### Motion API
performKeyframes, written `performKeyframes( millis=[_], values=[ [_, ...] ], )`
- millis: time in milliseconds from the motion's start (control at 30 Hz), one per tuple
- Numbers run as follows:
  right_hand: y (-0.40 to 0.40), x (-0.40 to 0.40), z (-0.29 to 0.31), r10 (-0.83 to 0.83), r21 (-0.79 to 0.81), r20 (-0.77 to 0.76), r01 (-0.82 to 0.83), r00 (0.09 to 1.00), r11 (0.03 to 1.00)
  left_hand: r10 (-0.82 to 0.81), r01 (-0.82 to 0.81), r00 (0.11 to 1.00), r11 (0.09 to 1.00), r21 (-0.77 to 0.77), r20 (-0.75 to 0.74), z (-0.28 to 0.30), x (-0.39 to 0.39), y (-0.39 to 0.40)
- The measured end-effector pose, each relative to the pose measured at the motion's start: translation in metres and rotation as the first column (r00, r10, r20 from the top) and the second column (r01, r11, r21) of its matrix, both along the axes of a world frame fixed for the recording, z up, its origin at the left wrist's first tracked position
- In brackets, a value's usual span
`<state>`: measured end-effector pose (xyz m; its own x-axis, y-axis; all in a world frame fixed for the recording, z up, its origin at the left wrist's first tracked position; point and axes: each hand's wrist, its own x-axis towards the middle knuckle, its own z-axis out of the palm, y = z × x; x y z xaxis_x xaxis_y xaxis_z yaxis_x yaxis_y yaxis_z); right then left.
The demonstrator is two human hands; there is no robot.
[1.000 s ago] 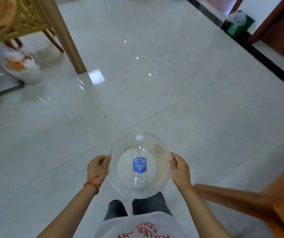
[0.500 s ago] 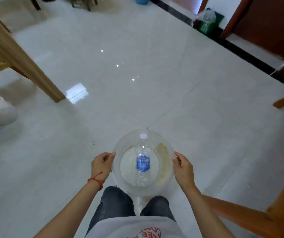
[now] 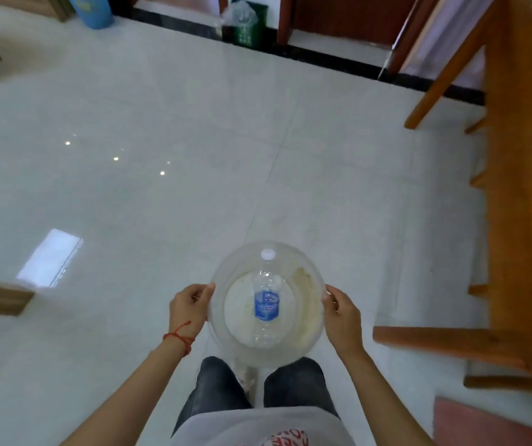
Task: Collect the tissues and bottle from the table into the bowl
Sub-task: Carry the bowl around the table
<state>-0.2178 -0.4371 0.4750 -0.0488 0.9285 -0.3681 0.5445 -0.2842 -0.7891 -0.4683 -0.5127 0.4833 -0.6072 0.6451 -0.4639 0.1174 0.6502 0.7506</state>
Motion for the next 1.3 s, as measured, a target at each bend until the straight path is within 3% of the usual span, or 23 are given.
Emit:
performKeyframes(
  millis=[233, 700, 1300],
  values=[
    [0.066, 0.020, -0.010, -0.104, 0.003, 0.073, 0.104, 0.992, 0.995, -0.142, 0.142, 0.990, 0.990, -0.012, 0.014, -0.007, 0.009, 0.100],
    [0.283, 0.059, 0.007, -0.143, 0.027, 0.070, 0.142, 0.987, 0.990, -0.194, 0.193, 0.981, 0.981, 0.021, 0.017, 0.008, 0.047, 0.327],
    [0.600, 0.017, 0.016, -0.235, 0.064, 0.057, 0.231, 0.970, 0.971, -0.273, 0.272, 0.962, 0.961, 0.052, 0.002, 0.012, 0.006, 0.670]
  ],
)
